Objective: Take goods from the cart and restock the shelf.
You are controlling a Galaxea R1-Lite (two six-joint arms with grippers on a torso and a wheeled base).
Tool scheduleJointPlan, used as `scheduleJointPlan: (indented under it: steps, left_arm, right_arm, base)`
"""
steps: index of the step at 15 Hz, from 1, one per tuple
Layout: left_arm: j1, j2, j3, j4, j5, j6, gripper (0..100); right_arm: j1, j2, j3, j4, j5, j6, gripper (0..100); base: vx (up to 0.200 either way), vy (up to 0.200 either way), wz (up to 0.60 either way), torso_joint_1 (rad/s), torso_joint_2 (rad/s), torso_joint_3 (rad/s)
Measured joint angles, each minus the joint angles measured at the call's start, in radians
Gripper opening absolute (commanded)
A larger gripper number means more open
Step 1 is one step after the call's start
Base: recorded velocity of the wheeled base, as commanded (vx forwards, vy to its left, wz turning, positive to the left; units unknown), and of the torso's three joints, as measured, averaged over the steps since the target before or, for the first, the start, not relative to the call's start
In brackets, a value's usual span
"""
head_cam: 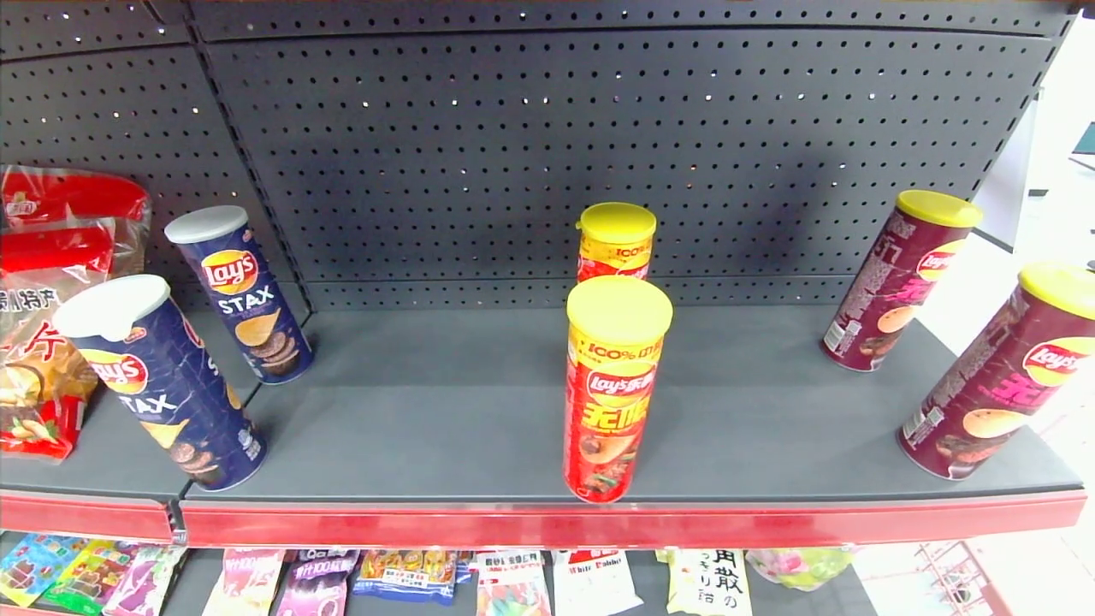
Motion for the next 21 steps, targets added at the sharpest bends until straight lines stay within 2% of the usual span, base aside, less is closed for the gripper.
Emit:
scheduleJointPlan:
  steps: [2,4,5,7,9,10,11,12,16,21]
  left_arm:
    - [0.006,-0.001,0.033,0.005,0.121,0.016,100]
    - [0.060,0.011,0.040,0.008,0.139,0.026,100]
    - [0.079,0.015,0.041,0.009,0.124,0.028,100]
    - [0.065,0.000,0.042,0.004,0.044,0.029,100]
    - [0.059,-0.014,0.044,0.011,-0.089,0.023,100]
    - [0.059,-0.020,0.044,0.032,-0.136,0.049,100]
    - [0.060,-0.024,0.044,0.040,-0.149,0.084,100]
    - [0.062,-0.028,0.045,0.043,-0.149,0.093,100]
    - [0.100,-0.079,0.045,0.043,-0.137,0.088,100]
    - [0.105,-0.097,0.045,0.042,-0.136,0.088,100]
  right_arm:
    - [0.000,0.000,0.000,0.000,0.000,0.000,100]
    - [0.000,0.000,0.000,0.000,0.000,0.000,100]
    - [0.000,0.000,0.000,0.000,0.000,0.001,100]
    - [0.000,0.000,0.000,0.000,0.000,0.001,100]
    - [0.000,0.000,0.000,0.000,0.000,0.001,100]
    - [0.000,0.000,0.000,0.000,0.000,0.001,100]
    - [0.000,0.000,0.000,0.000,0.001,0.001,100]
    - [0.000,0.000,0.000,0.000,0.000,0.001,100]
    - [0.000,0.000,0.000,0.000,0.000,0.002,100]
    - [0.000,0.000,0.000,0.000,0.000,0.005,100]
  base:
    - [0.000,0.000,0.00,0.000,0.00,0.000]
    - [0.000,0.000,0.00,0.000,0.00,0.000]
    - [0.000,0.000,0.00,0.000,0.00,0.000]
    - [0.000,0.000,0.00,0.000,0.00,0.000]
    - [0.000,0.000,0.00,0.000,0.00,0.000]
    - [0.000,0.000,0.00,0.000,0.00,0.000]
    - [0.000,0.000,0.00,0.000,0.00,0.000]
    - [0.000,0.000,0.00,0.000,0.00,0.000]
    - [0.000,0.000,0.00,0.000,0.00,0.000]
    - [0.000,0.000,0.00,0.000,0.00,0.000]
